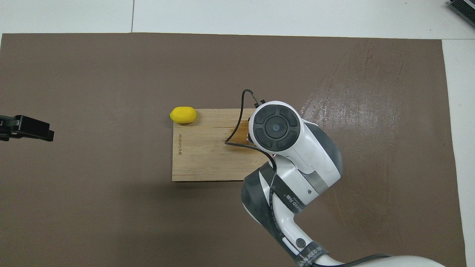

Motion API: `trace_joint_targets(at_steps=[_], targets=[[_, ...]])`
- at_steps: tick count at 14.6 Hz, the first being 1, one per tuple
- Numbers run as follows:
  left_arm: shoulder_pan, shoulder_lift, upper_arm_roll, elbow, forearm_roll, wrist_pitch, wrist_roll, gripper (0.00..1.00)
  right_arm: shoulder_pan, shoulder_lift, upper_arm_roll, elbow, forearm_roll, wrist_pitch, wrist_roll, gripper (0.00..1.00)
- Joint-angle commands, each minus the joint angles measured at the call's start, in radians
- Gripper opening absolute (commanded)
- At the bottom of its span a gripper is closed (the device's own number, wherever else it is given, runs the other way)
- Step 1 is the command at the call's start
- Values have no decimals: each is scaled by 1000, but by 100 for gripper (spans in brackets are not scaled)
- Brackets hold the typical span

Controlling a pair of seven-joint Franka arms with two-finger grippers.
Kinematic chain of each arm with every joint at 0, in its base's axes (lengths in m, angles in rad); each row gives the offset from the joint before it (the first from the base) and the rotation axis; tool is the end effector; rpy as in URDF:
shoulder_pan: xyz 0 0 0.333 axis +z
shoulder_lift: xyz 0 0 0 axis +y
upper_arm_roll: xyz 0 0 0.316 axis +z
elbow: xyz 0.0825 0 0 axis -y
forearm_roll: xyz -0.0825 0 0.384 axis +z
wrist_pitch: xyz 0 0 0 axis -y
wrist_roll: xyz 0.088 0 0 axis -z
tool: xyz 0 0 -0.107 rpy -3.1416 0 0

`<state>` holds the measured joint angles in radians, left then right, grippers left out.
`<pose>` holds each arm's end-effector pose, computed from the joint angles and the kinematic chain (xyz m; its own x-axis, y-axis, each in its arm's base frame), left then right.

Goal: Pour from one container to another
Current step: 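Tilt the glass cup over the metal cup with the right gripper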

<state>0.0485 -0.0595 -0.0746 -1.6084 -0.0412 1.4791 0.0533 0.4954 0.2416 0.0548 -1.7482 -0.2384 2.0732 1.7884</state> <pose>0.5257 -0.0197 0.6313 0.9943 -0.0825 -0.0678 -0.0799 -0.9960 0.0404 0.5508 0.3207 0.4413 0.4063 -0.8953 0.1825 -0.8956 -0.4299 -0.1148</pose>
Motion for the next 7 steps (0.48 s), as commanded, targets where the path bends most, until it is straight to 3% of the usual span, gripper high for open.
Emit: trace_joint_targets(at_steps=[1,7], targets=[[7,-3,-2,1,-11,-11,10,100,-14,-4,8,6,65,16,14,0],[7,-3,-2,-1,-11,-13,10,100,-89,7,8,6,258,36,6,0]])
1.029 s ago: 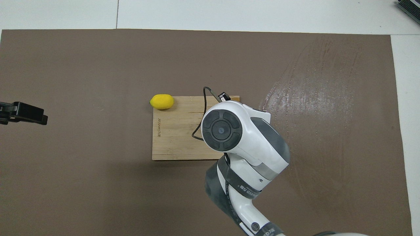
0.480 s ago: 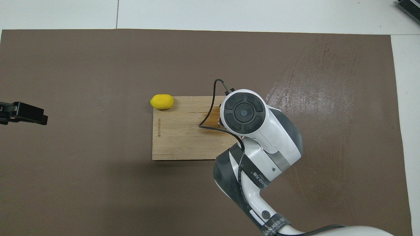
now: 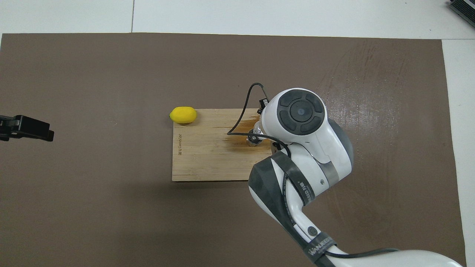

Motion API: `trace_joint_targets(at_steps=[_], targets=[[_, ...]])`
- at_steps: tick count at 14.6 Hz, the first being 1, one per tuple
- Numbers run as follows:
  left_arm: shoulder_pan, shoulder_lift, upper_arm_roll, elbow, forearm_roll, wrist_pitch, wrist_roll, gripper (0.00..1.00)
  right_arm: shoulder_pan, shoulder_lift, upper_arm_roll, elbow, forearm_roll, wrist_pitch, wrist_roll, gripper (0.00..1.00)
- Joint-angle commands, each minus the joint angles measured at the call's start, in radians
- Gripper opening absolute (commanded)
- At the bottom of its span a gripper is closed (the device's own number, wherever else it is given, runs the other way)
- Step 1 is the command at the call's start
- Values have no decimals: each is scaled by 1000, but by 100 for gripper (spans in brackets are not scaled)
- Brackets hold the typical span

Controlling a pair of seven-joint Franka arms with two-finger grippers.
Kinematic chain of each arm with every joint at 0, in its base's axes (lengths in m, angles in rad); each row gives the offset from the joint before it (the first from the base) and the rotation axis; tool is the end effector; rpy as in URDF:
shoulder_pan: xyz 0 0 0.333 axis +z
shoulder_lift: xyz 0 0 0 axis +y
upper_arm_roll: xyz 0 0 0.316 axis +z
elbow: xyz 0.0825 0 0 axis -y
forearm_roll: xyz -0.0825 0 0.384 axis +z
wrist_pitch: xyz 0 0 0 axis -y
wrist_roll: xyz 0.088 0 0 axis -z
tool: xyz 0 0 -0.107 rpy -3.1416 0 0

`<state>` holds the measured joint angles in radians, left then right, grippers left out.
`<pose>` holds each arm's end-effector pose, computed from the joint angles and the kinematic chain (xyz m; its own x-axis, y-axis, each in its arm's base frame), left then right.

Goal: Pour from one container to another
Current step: 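Carry the glass cup back and lower it onto the table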

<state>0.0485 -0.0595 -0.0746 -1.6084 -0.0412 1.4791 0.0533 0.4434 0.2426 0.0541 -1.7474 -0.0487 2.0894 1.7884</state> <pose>0.5257 -0.0197 0.6313 0.9943 -0.0825 -0.0678 -0.0799 -0.9960 0.0404 0.5634 0.3005 0.4415 0.2948 -0.9555 0.0093 -0.9501 -0.2941 -0.1038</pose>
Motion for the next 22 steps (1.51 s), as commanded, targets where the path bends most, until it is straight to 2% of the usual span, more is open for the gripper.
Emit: trace_joint_targets(at_steps=[1,4,7,9,11,14,17,19,21,22], targets=[[7,-3,-2,-1,-11,-13,10,100,-60,10,9,5,120,20,-1,0],[7,-3,-2,-1,-11,-13,10,100,-158,12,9,-15,284,34,-85,0],[7,-3,-2,-1,-11,-13,10,100,-300,12,9,-79,533,55,-223,0],[7,-3,-2,-1,-11,-13,10,100,-375,12,9,-142,622,69,-355,0],[7,-2,-2,1,-11,-13,10,100,-452,40,9,-164,709,60,-443,0],[7,-3,-2,1,-11,-13,10,100,-526,87,9,-178,724,34,-568,0],[7,-3,-2,-1,-11,-13,10,100,-586,103,7,-188,724,6,-653,0],[7,-3,-2,-1,-11,-13,10,100,-647,125,7,-187,724,-50,-777,0],[7,-3,-2,-1,-11,-13,10,100,-663,127,7,-195,724,-55,-802,0],[7,-3,-2,-1,-11,-13,10,100,-661,127,7,-205,724,-54,-805,9]])
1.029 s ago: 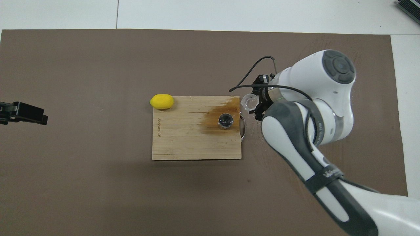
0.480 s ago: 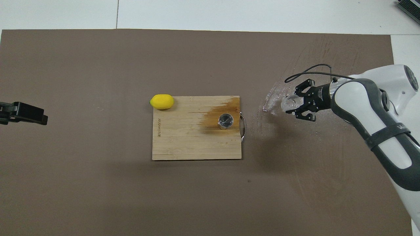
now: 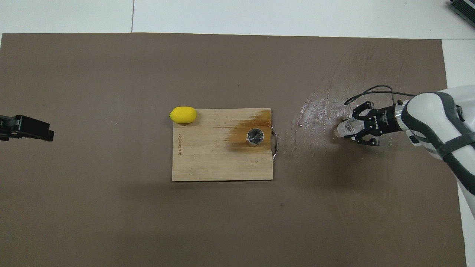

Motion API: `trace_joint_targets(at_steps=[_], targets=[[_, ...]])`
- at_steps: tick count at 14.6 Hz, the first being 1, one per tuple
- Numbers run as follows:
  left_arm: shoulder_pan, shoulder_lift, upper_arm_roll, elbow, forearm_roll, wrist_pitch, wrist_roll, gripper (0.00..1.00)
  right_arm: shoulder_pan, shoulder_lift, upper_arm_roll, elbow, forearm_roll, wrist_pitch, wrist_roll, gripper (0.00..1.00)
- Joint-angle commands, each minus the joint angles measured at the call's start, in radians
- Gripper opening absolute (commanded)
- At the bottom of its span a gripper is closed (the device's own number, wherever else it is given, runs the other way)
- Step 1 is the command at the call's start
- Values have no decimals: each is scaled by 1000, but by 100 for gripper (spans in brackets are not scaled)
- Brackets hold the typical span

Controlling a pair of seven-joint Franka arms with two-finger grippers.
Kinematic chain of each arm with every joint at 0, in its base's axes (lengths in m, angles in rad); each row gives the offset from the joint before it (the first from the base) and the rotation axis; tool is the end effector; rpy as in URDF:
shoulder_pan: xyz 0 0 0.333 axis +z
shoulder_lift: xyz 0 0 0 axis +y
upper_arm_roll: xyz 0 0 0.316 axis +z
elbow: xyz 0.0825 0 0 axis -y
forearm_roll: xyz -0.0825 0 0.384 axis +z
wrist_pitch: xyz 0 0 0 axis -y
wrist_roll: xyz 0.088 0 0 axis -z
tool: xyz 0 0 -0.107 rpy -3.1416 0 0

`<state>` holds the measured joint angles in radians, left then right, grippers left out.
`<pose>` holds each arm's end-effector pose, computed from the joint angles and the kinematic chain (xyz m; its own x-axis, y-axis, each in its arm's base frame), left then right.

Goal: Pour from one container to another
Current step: 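Carry the glass cup back and lower it onto the table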

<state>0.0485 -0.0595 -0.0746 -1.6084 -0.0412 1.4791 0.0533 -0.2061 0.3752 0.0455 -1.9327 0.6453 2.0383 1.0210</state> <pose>0.5257 -0.0197 0.6313 0.9943 -0.0825 -0.0678 -0.0799 -0.9960 0.0404 0.5939 -0.0632 0.2823 -0.0070 -0.8233 -0.5675 -0.9985 -0.0247 0.0482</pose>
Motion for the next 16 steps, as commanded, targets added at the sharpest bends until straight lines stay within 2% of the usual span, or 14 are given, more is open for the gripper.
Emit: trace_joint_targets(at_steps=[1,2,5,7,8,10,12,16], targets=[[7,-3,-2,-1,-11,-13,10,100,-12,-9,16,-22,30,-4,-38,36],[7,-3,-2,1,-11,-13,10,100,-12,-10,16,-29,30,-4,-39,56],[7,-3,-2,-1,-11,-13,10,100,-10,-16,14,-60,30,32,-41,66],[7,-3,-2,-1,-11,-13,10,100,-10,-16,14,-63,30,45,-36,69],[7,-3,-2,1,-11,-13,10,100,-10,-21,14,-63,30,43,-38,74],[7,-3,-2,-1,-11,-13,10,100,-10,-54,13,-63,30,39,-35,94],[7,-3,-2,-1,-11,-13,10,100,-12,-91,10,-63,28,28,-27,98],[7,-3,-2,-1,-11,-13,10,100,-9,-163,7,-63,4,19,-32,100]])
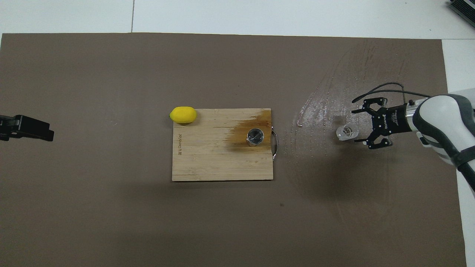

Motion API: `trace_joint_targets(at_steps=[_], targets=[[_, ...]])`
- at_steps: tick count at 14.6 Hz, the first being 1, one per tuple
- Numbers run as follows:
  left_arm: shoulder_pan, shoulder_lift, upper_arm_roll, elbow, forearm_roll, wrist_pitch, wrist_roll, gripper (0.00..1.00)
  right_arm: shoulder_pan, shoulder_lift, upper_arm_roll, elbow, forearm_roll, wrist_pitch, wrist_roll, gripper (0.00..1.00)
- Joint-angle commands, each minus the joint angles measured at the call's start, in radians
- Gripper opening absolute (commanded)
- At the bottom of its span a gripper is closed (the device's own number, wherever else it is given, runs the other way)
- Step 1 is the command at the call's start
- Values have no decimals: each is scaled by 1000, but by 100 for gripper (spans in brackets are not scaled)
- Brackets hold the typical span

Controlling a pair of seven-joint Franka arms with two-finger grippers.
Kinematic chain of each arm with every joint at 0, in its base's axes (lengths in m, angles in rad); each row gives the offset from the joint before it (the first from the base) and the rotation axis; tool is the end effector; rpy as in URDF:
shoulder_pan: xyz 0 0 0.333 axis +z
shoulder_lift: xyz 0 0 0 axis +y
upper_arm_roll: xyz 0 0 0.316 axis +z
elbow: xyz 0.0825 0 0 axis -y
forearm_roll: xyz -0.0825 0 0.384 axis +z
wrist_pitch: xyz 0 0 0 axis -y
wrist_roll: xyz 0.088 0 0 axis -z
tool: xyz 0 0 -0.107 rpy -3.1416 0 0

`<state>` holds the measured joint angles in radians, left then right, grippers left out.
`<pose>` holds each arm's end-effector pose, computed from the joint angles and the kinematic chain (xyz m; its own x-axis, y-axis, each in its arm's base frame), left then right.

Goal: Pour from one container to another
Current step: 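Open the right gripper and draw it back from the glass cup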

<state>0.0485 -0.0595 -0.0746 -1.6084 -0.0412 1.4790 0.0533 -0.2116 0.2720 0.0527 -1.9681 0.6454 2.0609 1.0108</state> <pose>0.5257 -0.0197 0.6313 0.9943 -0.0825 -0.0679 -0.0799 -0.9960 0.0404 0.5883 -0.0631 0.3297 0.0419 -0.8371 -0.5454 -0.9989 -0.0242 -0.0396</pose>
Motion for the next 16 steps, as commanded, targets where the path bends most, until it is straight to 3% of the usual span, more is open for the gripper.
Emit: trace_joint_targets(at_steps=[1,5,7,12,16], targets=[[7,-3,-2,-1,-11,-13,10,100,-3,-79,-1,-25,-25,-2,-29,100],[7,-3,-2,1,-11,-13,10,100,46,-112,9,-3,-156,4,-115,100],[7,-3,-2,-1,-12,-13,10,100,102,-108,12,11,-318,5,-190,100],[7,-3,-2,-1,-11,-13,10,100,211,-114,12,12,-504,-1,-619,100],[7,-3,-2,-1,-11,-16,10,100,251,-152,13,72,-643,-37,-661,100]])
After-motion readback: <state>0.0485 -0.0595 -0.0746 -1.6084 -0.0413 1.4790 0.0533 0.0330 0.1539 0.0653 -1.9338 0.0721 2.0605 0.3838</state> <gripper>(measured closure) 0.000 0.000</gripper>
